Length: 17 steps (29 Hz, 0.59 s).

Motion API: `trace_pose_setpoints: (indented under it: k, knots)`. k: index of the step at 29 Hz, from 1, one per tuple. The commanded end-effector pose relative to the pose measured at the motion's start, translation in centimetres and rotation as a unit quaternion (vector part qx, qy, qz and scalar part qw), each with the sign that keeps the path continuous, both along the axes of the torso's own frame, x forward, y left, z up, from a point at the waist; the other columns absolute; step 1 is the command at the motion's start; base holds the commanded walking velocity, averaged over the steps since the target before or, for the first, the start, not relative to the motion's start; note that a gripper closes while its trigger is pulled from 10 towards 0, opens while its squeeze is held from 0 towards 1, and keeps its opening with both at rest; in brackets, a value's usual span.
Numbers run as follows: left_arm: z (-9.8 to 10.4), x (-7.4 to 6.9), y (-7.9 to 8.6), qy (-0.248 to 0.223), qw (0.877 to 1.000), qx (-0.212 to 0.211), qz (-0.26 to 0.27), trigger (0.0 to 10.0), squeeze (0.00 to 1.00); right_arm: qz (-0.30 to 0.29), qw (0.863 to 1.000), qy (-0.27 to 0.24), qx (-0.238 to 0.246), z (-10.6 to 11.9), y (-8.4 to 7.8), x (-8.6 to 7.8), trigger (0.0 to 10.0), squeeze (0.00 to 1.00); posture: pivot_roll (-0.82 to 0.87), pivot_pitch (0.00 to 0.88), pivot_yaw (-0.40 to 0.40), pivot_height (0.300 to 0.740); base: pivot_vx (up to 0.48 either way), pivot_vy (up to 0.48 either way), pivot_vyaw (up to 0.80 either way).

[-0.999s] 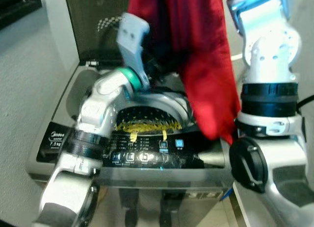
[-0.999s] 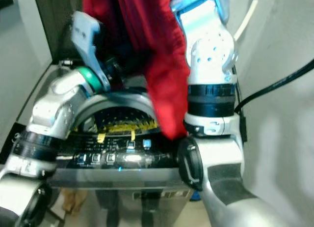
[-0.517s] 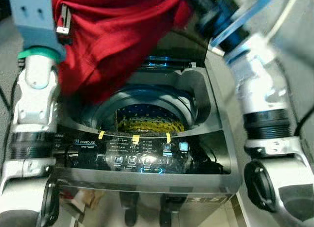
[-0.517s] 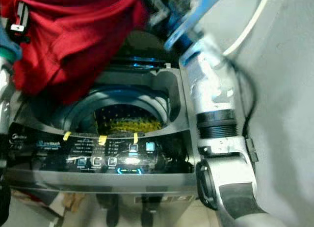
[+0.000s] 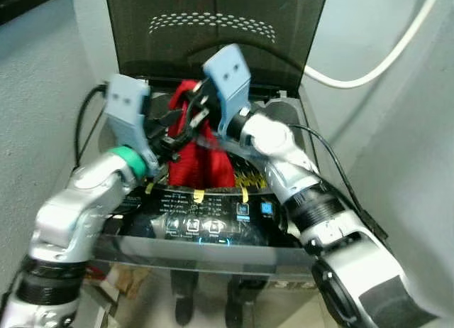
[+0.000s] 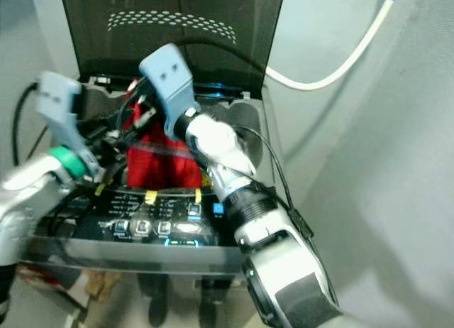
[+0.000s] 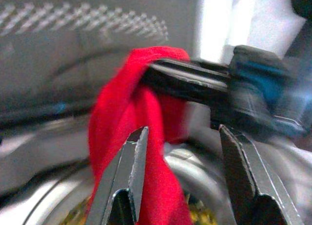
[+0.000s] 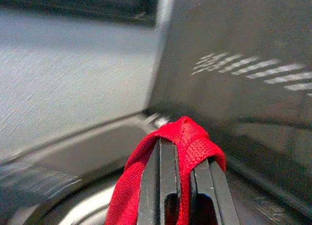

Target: Clothes washing

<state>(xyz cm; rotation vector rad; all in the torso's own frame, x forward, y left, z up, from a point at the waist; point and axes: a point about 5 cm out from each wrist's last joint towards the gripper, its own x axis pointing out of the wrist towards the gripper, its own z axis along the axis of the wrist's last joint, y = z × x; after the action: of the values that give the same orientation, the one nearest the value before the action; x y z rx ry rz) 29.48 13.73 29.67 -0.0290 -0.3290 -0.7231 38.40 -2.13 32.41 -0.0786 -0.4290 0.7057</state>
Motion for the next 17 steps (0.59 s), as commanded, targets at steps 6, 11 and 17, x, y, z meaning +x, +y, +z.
trace_pose_setpoints:
  k: [6,11,17]
  knots:
    - [0.8,-2.2,-0.8,-0.036,0.998,0.029,-0.041,10.0,0.0,-0.107,0.994,-0.005,-0.013,-0.4,-1.5,1.4,10.0,1.0,0.15,0.05,0.01,0.74,0.0,0.0,0.0]
    - [0.4,-2.2,0.1,-0.024,0.999,0.043,0.004,10.0,0.0,-0.137,0.99,0.004,-0.02,-1.8,-2.8,1.7,10.0,1.0,0.16,0.057,0.009,0.74,0.0,0.0,0.0]
    - [-0.6,-2.5,0.5,-0.003,0.998,0.051,0.02,10.0,0.0,-0.1,0.994,-0.008,-0.033,-2.3,-4.2,1.2,10.0,1.0,0.15,0.062,0.016,0.74,0.0,0.0,0.0]
